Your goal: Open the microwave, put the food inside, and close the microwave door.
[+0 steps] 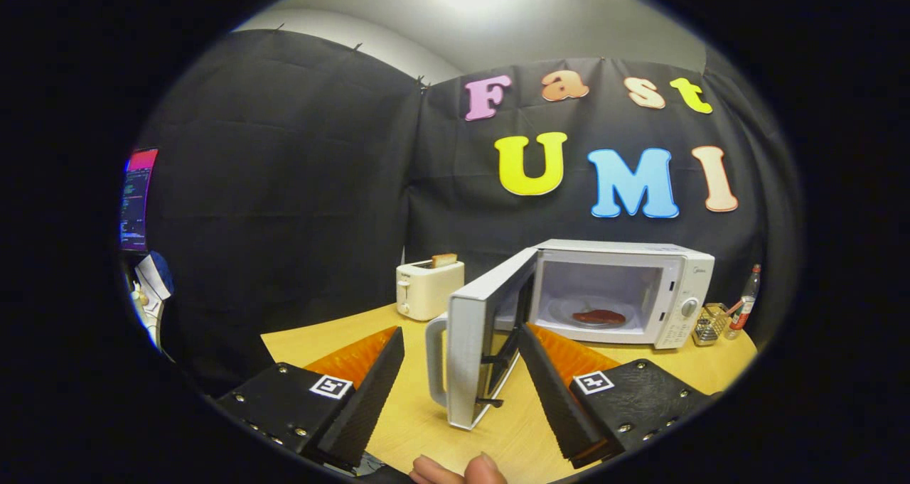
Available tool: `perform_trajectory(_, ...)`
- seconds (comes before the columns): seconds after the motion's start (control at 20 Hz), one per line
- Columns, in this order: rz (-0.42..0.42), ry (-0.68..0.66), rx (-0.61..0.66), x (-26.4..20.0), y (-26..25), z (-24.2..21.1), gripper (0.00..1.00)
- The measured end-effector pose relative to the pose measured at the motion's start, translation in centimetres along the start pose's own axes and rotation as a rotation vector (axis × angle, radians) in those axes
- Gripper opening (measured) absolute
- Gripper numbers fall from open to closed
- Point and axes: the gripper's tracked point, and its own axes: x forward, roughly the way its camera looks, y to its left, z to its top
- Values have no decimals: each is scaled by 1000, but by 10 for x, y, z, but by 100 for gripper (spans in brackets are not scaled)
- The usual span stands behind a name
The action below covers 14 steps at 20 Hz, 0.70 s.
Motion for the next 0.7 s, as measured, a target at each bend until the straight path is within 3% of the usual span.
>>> perform_trajectory(0.25,141,43,53,38,63,-14,97)
perform_trajectory(0.4,134,43,57,58,74,-19,85)
perform_trajectory(0.5,87,26,33,68,72,-21,64)
perform_trajectory(0.55,53,22,16,72,67,-22,41)
perform_trajectory(0.65,42,35,-5,83,67,-33,23)
perform_trajectory(0.7,20,53,-14,88,65,-37,23)
